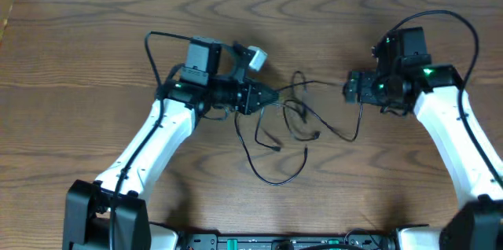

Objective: Untangle cables

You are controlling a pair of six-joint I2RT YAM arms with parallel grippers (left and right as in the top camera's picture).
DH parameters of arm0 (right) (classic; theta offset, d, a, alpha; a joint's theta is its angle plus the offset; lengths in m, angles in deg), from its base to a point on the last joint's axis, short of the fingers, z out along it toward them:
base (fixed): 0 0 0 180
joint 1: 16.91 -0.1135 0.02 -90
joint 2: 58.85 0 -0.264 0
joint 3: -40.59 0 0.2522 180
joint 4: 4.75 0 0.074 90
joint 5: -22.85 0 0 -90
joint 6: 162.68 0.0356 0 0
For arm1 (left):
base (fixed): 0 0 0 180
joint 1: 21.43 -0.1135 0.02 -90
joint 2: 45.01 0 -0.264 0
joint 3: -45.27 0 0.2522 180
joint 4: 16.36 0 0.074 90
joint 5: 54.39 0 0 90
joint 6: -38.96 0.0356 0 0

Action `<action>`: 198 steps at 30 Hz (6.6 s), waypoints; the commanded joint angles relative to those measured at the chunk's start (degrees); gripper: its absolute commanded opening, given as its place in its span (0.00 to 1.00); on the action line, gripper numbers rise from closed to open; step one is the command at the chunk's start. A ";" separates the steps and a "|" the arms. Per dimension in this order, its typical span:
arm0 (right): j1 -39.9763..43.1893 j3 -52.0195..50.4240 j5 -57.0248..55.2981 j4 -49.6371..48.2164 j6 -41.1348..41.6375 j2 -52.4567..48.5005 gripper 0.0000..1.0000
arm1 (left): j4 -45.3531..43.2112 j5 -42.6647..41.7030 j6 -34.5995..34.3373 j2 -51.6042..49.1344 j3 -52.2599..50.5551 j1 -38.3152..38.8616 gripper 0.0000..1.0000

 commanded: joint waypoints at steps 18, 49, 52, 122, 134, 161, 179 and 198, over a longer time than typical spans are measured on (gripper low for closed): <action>-0.02 -0.63 9.18 0.15 -9.31 3.34 0.99 | -2.60 1.03 -0.35 0.28 -0.50 1.97 0.07; -13.64 -0.83 9.62 2.27 -3.87 8.52 0.67 | -3.19 3.15 -0.37 0.26 -0.50 1.97 0.08; -14.69 -0.87 6.86 1.49 -0.90 8.09 0.67 | -3.17 3.13 -0.39 0.26 -0.50 1.97 0.07; -5.99 -13.81 30.97 -26.82 5.77 23.32 0.01 | 0.61 8.35 0.98 0.26 -0.52 1.97 0.07; -1.81 -13.81 33.38 -30.71 7.10 29.44 0.01 | 1.60 8.31 0.98 0.04 -1.51 2.99 0.08; -1.75 -13.81 28.30 -27.06 5.81 28.89 0.01 | -11.98 -6.56 0.92 0.07 -4.68 4.35 0.48; -1.73 -13.81 38.12 -27.26 7.96 28.92 0.01 | -16.90 0.44 3.08 0.07 -4.68 9.03 0.48; -1.73 -13.81 39.87 -31.78 11.41 28.92 0.01 | -17.03 2.10 3.13 -1.46 -4.68 11.47 0.48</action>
